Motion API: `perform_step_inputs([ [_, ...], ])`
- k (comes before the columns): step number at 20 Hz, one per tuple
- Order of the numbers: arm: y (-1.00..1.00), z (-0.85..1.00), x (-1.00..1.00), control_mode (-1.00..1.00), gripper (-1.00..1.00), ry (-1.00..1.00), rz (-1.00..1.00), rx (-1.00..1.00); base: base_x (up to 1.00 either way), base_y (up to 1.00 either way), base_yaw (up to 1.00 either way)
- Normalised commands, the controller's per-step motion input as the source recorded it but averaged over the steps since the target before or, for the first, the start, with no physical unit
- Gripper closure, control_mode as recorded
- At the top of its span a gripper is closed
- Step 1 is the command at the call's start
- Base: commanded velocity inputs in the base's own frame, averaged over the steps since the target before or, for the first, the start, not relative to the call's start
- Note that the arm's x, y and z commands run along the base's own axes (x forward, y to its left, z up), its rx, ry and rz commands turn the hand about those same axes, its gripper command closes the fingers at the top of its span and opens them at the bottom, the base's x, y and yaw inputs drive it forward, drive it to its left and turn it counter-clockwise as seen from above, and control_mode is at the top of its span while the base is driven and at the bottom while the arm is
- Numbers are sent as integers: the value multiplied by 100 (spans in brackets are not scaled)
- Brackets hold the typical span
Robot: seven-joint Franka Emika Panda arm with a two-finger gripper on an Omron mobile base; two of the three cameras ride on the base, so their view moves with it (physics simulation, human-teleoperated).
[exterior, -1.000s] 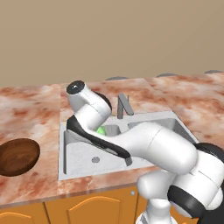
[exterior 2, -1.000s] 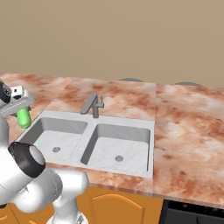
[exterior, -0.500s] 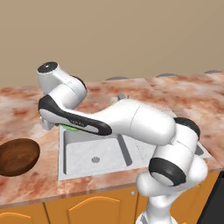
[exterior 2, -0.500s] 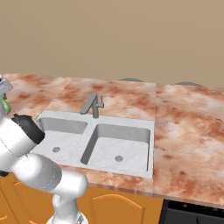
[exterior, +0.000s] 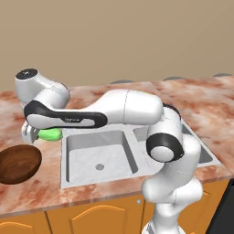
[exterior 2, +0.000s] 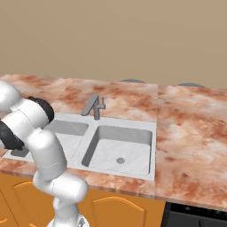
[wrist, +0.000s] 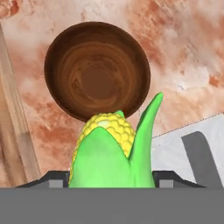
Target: Pick the corn from the sink and place it in the bowl. Then pick the bowl and place it in the microwave. Then close the microwave door and press the start button.
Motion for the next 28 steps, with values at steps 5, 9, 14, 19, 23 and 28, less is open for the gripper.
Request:
perform_step_inputs([
  [5,74,-61,2,-100,100,11,15,1,0,0,0],
  [9,61,-15,0,-100,100,6,2,-3,0,0,0],
  [14,60,7,2,-100,100,2,0,-15,0,0,0],
  [19,34,-16,17,-100,100,2,0,-14,0,0,0],
  [23,29,-18,29,-100,100,0,0,-12,0,0,0],
  [28,12,-16,20,-100,100,0,0,-5,0,0,0],
])
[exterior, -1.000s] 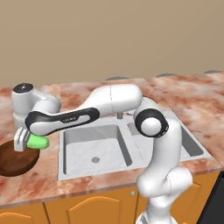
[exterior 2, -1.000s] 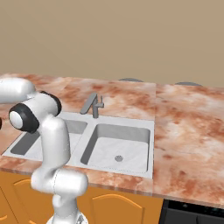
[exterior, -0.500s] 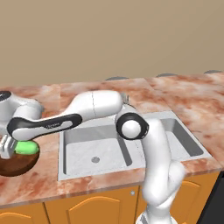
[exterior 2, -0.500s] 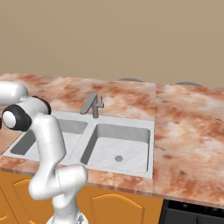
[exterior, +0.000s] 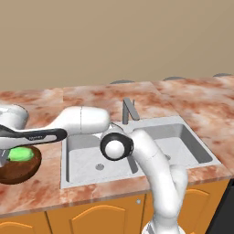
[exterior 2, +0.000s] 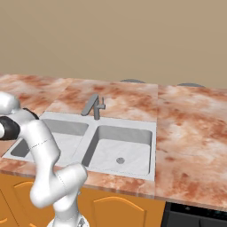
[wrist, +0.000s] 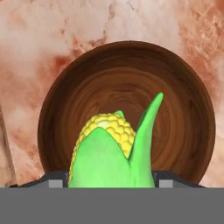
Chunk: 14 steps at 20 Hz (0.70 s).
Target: Pick the corn from the sink and place it in the bowl. Then pick the bowl and place it in the microwave. Then close the microwave door and press the start button.
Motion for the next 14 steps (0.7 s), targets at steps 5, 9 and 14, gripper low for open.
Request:
perform_step_inputs([
  [5,-2,-42,15,-100,100,0,4,0,0,0,0],
  [9,-4,-53,15,-100,100,0,10,0,0,0,0],
  [14,0,-37,25,-100,100,0,10,2,0,0,0],
])
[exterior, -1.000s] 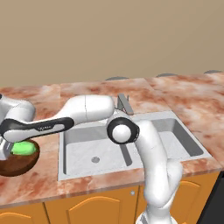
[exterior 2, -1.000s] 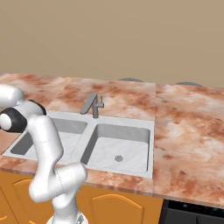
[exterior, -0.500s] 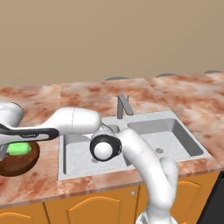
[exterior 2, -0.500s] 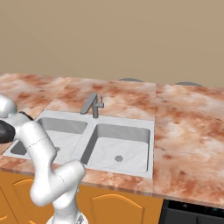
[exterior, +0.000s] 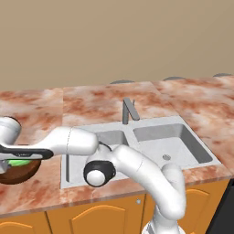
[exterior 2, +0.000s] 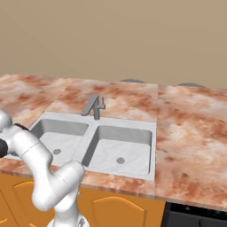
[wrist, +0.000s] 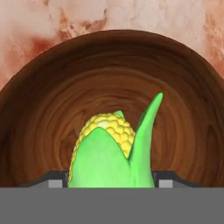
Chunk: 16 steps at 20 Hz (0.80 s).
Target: Pick the corn from the sink and place it in the bowl. Then pick the bowl and place it in the microwave. Then close the microwave door and press the start button.
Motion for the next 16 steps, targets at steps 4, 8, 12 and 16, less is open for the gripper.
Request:
perform_step_inputs([
  [4,0,-34,36,-100,100,0,11,6,0,0,0],
  [8,0,-38,23,-100,100,1,14,11,0,0,0],
  [12,0,-23,4,-100,-100,1,14,11,0,0,0],
  [16,0,1,0,-100,-100,0,6,8,0,0,0],
])
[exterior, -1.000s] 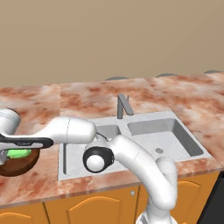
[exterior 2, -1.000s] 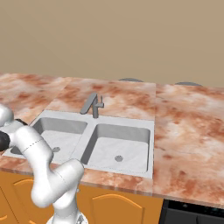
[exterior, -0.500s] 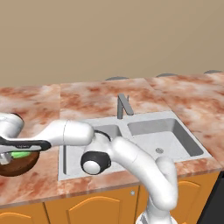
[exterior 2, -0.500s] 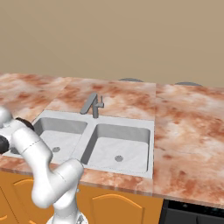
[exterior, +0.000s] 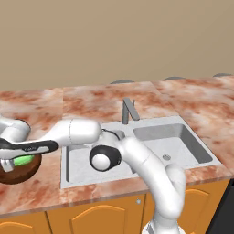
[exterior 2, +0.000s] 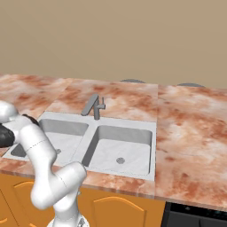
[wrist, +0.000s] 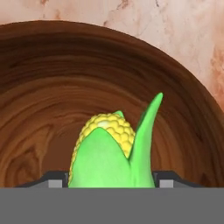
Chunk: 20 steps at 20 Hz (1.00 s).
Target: Pick the corn from the sink and place it in the bowl. Then pick the bowl and place it in the microwave. Then close the microwave door and press the start button.
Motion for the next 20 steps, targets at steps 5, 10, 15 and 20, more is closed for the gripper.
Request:
perform_step_inputs([
  [5,-1,21,0,-100,-100,1,0,5,0,0,0],
  [10,-15,33,-25,-100,-100,0,0,9,0,0,0],
  [15,-77,35,-65,-100,-100,3,-9,17,0,0,0],
  [20,-100,9,-45,-100,-100,12,-25,17,0,0,0],
])
